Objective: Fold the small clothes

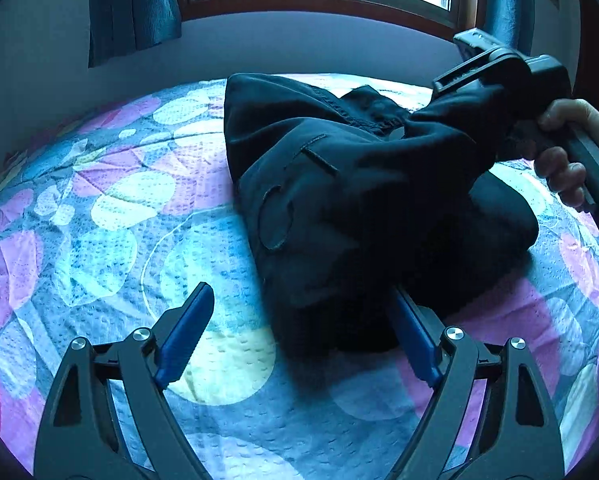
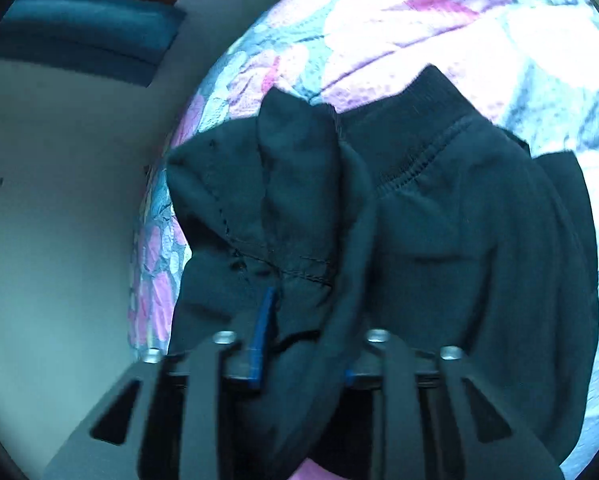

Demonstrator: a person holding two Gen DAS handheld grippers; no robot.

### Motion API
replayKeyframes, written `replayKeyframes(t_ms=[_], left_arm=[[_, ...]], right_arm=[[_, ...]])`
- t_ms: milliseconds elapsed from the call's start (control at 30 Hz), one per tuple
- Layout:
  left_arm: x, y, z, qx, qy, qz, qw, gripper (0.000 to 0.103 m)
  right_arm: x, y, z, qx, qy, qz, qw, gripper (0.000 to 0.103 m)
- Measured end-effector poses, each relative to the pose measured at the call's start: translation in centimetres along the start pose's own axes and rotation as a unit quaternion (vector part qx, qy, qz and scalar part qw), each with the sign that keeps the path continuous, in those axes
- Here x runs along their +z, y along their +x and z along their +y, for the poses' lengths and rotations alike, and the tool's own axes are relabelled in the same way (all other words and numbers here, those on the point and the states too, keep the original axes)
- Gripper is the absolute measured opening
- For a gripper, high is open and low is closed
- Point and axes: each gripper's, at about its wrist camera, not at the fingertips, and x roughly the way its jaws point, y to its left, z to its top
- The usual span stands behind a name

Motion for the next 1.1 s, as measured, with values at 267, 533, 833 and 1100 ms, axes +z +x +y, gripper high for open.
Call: replayKeyframes(t_ms=[267,533,833,1100], left_arm=[[0.6,0.0,0.7,-0.005,-0.023,0.001,0.9997,0.088],[1.3,2.2,-2.9,-0.026,0.055,0.01,0.9981,0.091],[1.6,3.3,-1.9,-0.022,0.033,0.029,0.9988,0.092],[1.5,3.5,-2.0,-0.024,0.022,0.037,0.9988,0.092]], right_arm=[[-1.0,-7.6,1.1,0.076,-0.051,-0.099,0.991,0.011],[-4.0,-8.4,-11.7,0.077,0.071,-0.108,0.989,0.01],[-7.3,-10.9,-14.1,0.149,0.093,-0.107,0.979,0.063],[-12.1,-13.3,-13.2,0.131,0.082,-0.093,0.984,0.069]])
